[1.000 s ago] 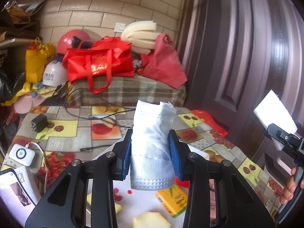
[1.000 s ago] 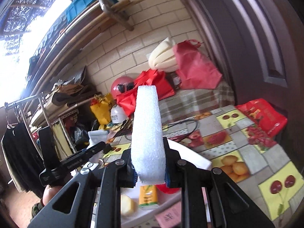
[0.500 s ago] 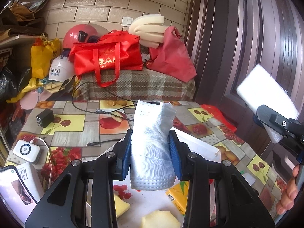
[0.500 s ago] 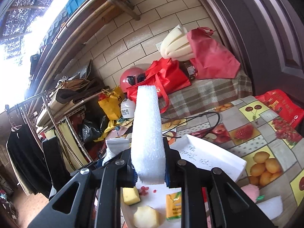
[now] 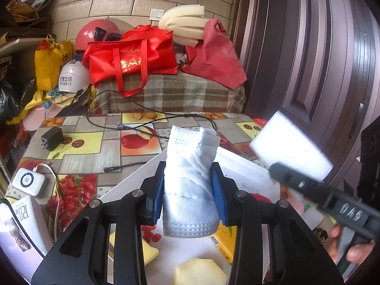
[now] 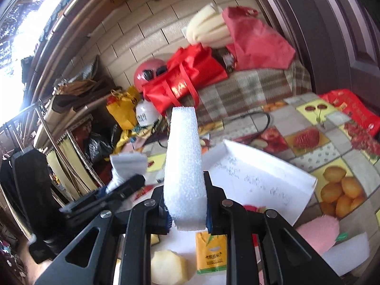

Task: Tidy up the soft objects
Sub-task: 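Lift the white sock and foam block and carry both toward the white tray, then lower the sock and foam block into the white tray and open both grippers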

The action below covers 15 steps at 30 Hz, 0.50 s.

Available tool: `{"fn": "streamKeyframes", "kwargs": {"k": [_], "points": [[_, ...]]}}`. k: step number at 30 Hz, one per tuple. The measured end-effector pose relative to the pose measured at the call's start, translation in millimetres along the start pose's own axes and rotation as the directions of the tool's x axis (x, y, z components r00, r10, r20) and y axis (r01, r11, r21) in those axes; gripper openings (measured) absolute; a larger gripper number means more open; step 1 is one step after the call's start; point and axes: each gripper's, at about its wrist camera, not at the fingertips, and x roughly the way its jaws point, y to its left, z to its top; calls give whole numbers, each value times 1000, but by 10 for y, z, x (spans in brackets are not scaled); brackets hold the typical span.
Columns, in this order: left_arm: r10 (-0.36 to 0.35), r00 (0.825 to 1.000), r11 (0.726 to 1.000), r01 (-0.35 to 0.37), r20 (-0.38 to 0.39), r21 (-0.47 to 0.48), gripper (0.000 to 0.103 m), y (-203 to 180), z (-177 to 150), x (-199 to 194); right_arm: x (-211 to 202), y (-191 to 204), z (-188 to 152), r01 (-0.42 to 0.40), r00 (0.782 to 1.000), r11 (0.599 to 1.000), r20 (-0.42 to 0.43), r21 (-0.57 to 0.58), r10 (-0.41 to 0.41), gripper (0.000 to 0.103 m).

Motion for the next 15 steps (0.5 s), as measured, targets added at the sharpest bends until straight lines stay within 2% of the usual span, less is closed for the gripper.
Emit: {"fn": "streamKeyframes", "kwargs": {"k": [9,15], "points": [[7,999,1000,-8,-32,-10,36,17,-51,91,252,-5,-182,12,996,1000,-94,8,-11,20],[7,999,1000,-8,-36,-14,36,30,-60,105,306,-2,-227,29,994,1000,-107,0,-29,20]]}}
